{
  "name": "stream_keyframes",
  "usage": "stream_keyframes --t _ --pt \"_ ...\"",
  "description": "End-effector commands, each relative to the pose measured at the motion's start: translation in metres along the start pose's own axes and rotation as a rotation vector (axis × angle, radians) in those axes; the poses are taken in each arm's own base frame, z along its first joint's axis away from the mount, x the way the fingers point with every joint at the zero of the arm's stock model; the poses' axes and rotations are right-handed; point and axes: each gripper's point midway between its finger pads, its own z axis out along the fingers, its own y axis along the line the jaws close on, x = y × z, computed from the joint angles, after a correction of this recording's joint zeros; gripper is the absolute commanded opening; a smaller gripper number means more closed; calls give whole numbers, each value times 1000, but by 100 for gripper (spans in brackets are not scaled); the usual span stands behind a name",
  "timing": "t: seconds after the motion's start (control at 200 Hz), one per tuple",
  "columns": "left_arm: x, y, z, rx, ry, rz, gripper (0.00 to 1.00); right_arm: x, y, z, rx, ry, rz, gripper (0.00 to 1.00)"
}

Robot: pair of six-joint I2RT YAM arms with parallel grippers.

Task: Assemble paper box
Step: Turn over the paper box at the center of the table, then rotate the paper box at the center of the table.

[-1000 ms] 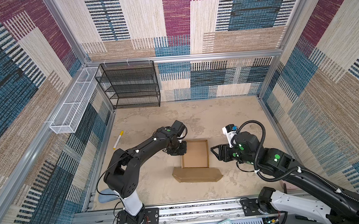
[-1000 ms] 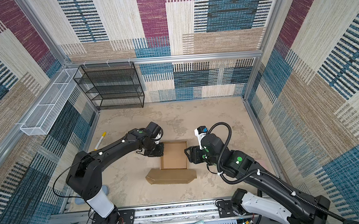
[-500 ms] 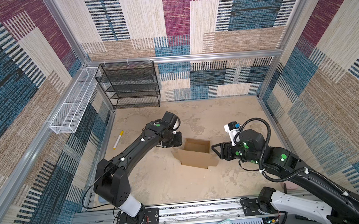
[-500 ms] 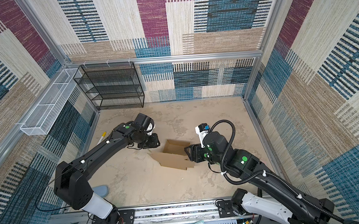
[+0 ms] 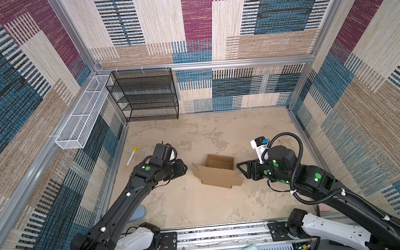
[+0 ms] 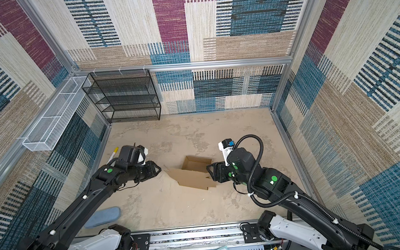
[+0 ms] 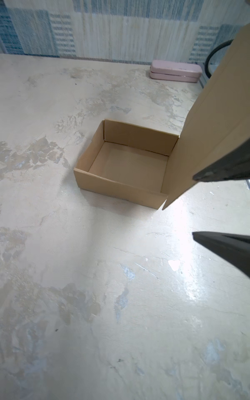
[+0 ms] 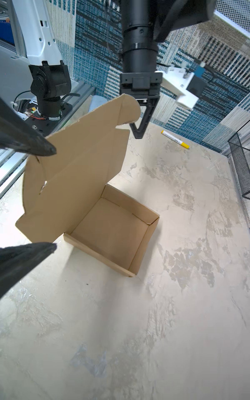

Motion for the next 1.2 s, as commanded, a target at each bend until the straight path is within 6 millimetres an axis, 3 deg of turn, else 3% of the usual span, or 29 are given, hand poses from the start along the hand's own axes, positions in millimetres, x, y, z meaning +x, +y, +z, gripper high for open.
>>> stream_keyframes --t 0.0,0.125,0.25,0.396,0.556,0.706,0.836,1.192 --pt "10 8 -11 37 -65 -122 41 -11 11 5 -48 -34 -23 66" --pt "36 21 -21 83 -93 -224 43 -13 11 10 -59 -39 -24 66" --pt "60 21 -12 130 -45 -264 45 -18 9 13 -73 -49 -18 66" --pt "68 12 0 129 -33 -238 45 -22 4 19 -74 -53 -6 66" --pt "64 -2 23 127 -12 -218 46 -21 -6 24 -59 -52 14 66" --pt "55 -5 39 109 -28 -208 46 -23 -36 29 16 -59 48 66" --pt "46 -8 48 92 -39 -194 46 -16 -65 45 45 -21 91 66" --pt "26 -14 73 49 -64 -164 46 -7 -114 96 90 23 172 65"
